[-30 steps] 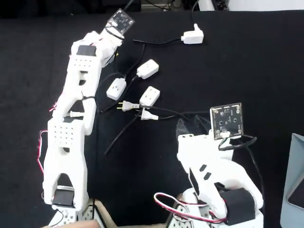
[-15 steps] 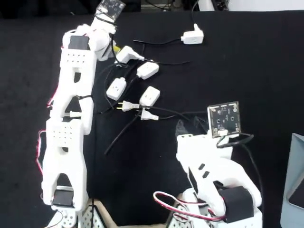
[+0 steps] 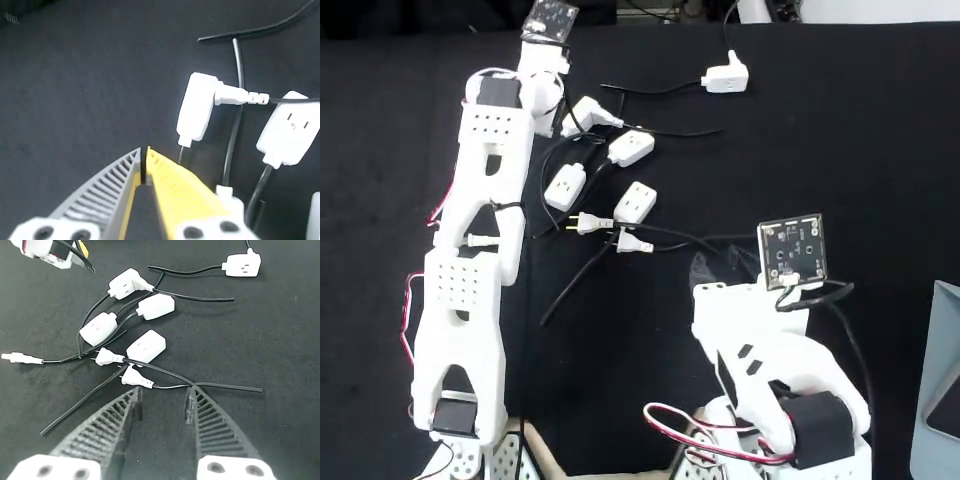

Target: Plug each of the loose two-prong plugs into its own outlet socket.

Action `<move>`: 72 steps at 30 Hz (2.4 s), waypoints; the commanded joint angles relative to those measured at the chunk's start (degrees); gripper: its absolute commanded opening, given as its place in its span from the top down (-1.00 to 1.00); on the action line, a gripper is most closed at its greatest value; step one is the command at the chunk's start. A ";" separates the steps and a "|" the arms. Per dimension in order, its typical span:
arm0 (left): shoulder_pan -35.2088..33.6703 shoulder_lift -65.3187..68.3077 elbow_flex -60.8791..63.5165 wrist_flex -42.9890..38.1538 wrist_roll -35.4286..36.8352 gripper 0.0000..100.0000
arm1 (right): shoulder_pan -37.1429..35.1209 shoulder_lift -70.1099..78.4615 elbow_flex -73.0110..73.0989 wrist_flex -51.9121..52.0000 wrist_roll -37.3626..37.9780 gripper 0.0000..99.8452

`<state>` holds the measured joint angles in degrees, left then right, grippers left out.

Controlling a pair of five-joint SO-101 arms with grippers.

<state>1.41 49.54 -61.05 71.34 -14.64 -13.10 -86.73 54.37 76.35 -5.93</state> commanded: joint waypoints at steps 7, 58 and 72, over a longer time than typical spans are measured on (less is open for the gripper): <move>1.71 -1.05 4.53 4.66 6.07 0.94 | 0.70 0.13 -0.13 -1.14 -0.35 0.72; 5.49 0.53 4.09 15.03 12.04 0.94 | 0.70 0.13 -0.04 -0.70 -0.35 0.72; 5.76 0.53 4.00 15.21 12.22 0.94 | 0.70 0.13 -0.04 -0.70 -0.35 0.72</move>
<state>6.51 54.20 -55.96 86.90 -3.03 -13.10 -86.73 54.64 76.35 -5.93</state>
